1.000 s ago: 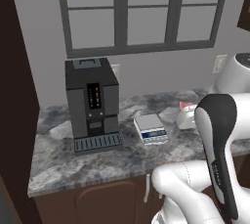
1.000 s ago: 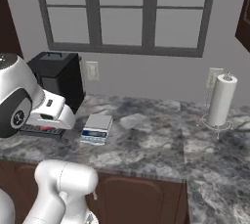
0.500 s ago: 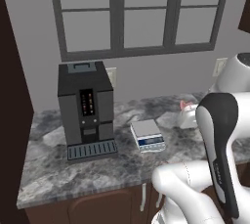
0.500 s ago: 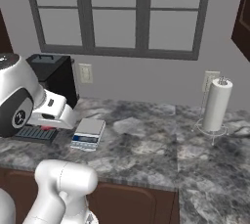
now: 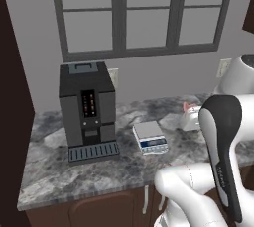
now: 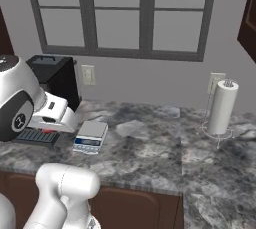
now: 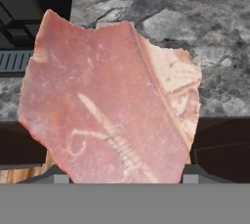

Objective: Take the steak from the fridge and place it on the digital scale on the counter by the fridge. Wait a few seconds for a reading, then move it to the plate on the dining counter.

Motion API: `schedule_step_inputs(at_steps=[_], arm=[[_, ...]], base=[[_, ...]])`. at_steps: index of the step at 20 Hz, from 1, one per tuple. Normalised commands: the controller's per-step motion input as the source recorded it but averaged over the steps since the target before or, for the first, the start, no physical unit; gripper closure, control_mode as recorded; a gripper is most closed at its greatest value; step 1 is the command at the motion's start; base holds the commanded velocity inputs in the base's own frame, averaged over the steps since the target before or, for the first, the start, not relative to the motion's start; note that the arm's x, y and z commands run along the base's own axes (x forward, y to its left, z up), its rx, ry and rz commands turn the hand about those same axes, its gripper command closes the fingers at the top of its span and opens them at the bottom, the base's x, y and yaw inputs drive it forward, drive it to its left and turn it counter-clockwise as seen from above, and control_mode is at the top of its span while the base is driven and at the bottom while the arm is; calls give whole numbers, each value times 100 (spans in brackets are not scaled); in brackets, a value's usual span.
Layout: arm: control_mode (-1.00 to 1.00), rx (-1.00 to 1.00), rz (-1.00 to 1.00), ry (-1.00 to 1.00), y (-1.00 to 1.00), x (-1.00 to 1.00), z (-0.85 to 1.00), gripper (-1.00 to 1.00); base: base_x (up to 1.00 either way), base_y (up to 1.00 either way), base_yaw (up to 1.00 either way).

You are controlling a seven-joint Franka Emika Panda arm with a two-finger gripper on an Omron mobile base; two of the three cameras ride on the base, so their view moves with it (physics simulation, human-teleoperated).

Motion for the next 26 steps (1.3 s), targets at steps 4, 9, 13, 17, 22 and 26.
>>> schedule_step_inputs(at_steps=[4,9,13,17,22,26], arm=[[-100,1,10,6,0,49,-27,100],[-100,3,18,9,0,72,-34,100],[-100,0,12,0,0,77,-55,100],[-100,0,7,0,0,95,-64,100],[-100,0,7,8,0,98,-83,100],[-100,0,6,7,0,89,-83,100]], base=[[0,0,0],[0,0,0],[0,0,0],[0,0,0],[0,0,0],[0,0,0]])
